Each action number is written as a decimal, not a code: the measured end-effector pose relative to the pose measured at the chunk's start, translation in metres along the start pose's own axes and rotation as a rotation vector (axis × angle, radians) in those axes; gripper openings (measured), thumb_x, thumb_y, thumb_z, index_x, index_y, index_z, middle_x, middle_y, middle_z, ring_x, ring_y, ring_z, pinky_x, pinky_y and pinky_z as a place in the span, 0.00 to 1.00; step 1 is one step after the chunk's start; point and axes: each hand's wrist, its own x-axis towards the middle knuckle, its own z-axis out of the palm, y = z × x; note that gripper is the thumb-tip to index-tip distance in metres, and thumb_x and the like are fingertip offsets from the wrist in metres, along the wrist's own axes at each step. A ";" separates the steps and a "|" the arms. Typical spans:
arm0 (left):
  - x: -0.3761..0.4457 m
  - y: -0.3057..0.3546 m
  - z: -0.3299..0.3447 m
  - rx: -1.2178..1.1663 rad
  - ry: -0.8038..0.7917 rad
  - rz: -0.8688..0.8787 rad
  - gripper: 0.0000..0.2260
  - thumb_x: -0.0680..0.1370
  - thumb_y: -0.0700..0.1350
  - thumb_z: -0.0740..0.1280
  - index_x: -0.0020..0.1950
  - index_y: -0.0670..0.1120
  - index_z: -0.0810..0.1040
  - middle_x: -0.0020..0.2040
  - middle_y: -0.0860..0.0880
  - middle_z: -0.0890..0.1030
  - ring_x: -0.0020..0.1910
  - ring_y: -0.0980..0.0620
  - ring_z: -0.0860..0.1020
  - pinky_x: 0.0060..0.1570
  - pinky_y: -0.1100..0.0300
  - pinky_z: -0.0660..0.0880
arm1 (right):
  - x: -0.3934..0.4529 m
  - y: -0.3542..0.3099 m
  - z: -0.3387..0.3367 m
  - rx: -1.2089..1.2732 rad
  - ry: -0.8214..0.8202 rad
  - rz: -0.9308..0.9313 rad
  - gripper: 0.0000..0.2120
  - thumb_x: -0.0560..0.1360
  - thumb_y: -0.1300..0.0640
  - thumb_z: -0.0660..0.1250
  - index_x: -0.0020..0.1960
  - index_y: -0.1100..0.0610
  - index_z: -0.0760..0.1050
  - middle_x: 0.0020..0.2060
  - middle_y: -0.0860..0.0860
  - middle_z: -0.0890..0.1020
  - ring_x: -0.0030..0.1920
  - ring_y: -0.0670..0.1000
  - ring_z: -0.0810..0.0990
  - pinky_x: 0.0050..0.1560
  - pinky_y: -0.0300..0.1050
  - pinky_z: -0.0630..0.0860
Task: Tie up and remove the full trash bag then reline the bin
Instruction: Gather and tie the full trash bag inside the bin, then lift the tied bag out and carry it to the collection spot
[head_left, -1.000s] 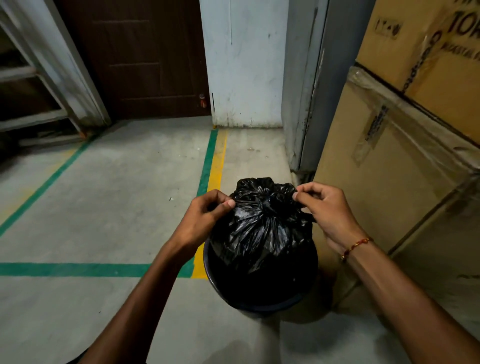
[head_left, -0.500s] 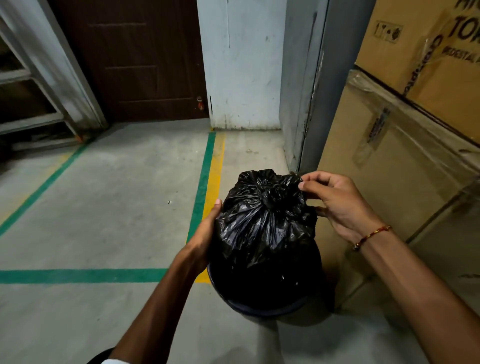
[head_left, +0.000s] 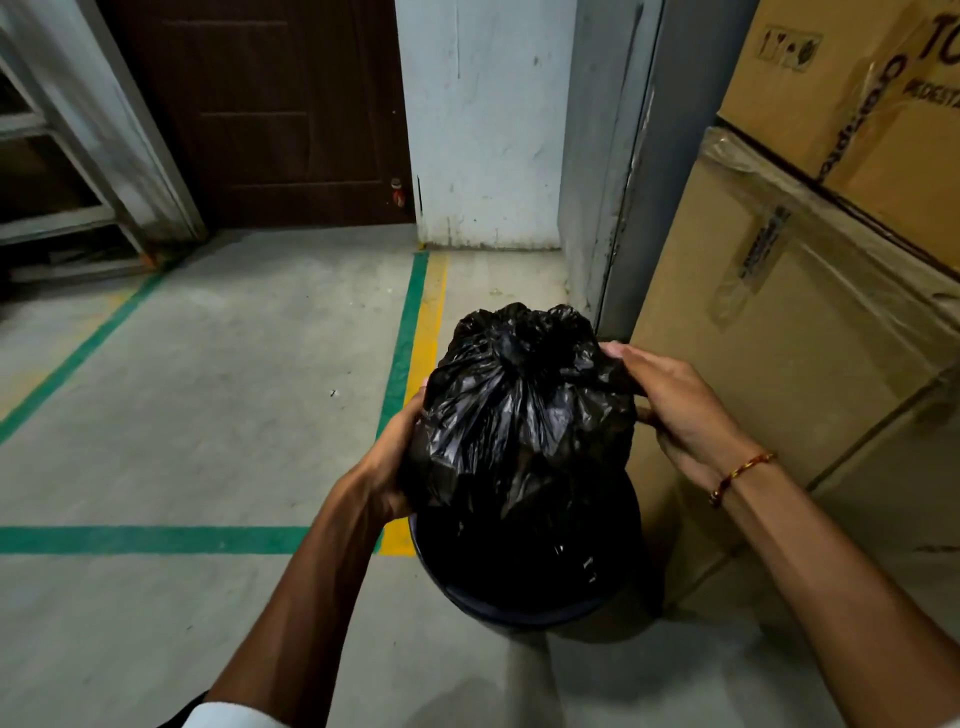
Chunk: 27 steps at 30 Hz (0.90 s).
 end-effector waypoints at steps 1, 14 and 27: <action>-0.001 0.001 -0.001 0.008 0.022 0.003 0.27 0.78 0.65 0.57 0.62 0.48 0.81 0.61 0.44 0.82 0.60 0.44 0.80 0.58 0.47 0.76 | 0.000 0.004 0.001 0.082 -0.039 0.027 0.18 0.78 0.42 0.63 0.61 0.49 0.80 0.59 0.45 0.83 0.64 0.46 0.77 0.65 0.49 0.70; -0.006 0.006 0.027 0.293 0.498 0.359 0.22 0.78 0.63 0.58 0.56 0.50 0.82 0.55 0.46 0.84 0.54 0.50 0.81 0.57 0.54 0.75 | 0.010 0.029 0.028 0.486 -0.024 0.307 0.28 0.76 0.31 0.54 0.55 0.48 0.83 0.54 0.49 0.85 0.50 0.49 0.85 0.48 0.47 0.77; -0.149 0.155 0.126 -0.082 0.419 0.151 0.32 0.79 0.68 0.48 0.63 0.48 0.80 0.57 0.46 0.84 0.54 0.50 0.83 0.46 0.58 0.79 | -0.041 -0.168 0.038 0.452 -0.035 0.484 0.36 0.68 0.23 0.57 0.65 0.46 0.77 0.61 0.48 0.82 0.61 0.51 0.80 0.61 0.50 0.75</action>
